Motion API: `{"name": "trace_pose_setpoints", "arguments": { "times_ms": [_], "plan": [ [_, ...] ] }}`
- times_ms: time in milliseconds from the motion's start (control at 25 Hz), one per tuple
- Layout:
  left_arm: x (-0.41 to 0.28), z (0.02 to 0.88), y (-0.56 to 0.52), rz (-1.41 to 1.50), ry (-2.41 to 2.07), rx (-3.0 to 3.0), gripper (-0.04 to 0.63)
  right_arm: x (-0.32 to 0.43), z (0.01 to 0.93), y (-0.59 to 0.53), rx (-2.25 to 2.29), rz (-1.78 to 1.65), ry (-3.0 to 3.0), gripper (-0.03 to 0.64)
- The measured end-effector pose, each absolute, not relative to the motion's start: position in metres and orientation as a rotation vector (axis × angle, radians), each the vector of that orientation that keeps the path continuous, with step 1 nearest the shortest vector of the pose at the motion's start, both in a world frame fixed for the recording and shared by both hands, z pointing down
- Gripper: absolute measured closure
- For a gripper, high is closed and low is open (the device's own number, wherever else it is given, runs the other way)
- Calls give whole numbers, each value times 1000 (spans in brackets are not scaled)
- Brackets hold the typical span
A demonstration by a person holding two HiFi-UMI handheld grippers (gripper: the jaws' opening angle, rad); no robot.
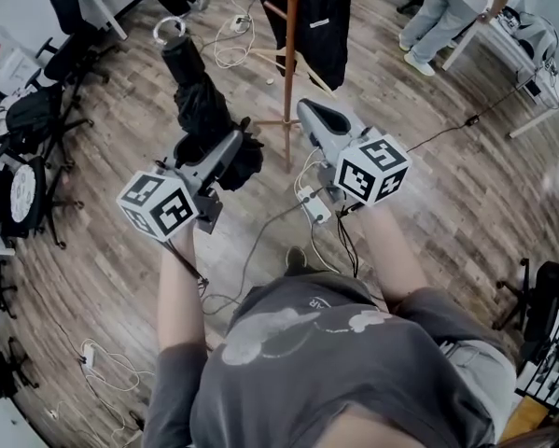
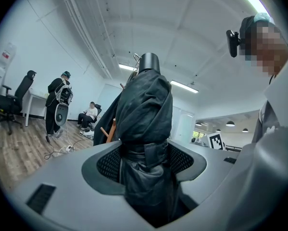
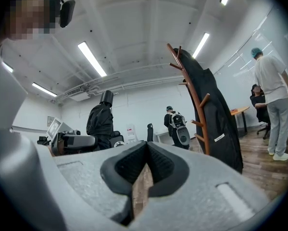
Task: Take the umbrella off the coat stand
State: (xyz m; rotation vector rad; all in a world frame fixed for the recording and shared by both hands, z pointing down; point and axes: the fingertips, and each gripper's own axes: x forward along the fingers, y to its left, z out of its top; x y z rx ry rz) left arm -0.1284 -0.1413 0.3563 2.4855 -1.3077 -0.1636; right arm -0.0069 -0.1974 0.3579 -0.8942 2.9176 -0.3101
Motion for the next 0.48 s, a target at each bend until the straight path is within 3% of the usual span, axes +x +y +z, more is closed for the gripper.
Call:
{"name": "trace_pose_setpoints", "arguments": {
  "times_ms": [480],
  "plan": [
    [-151, 387, -38, -102, -1368, 2441, 321, -28, 371, -112, -903, -364, 2942, 618]
  ]
}}
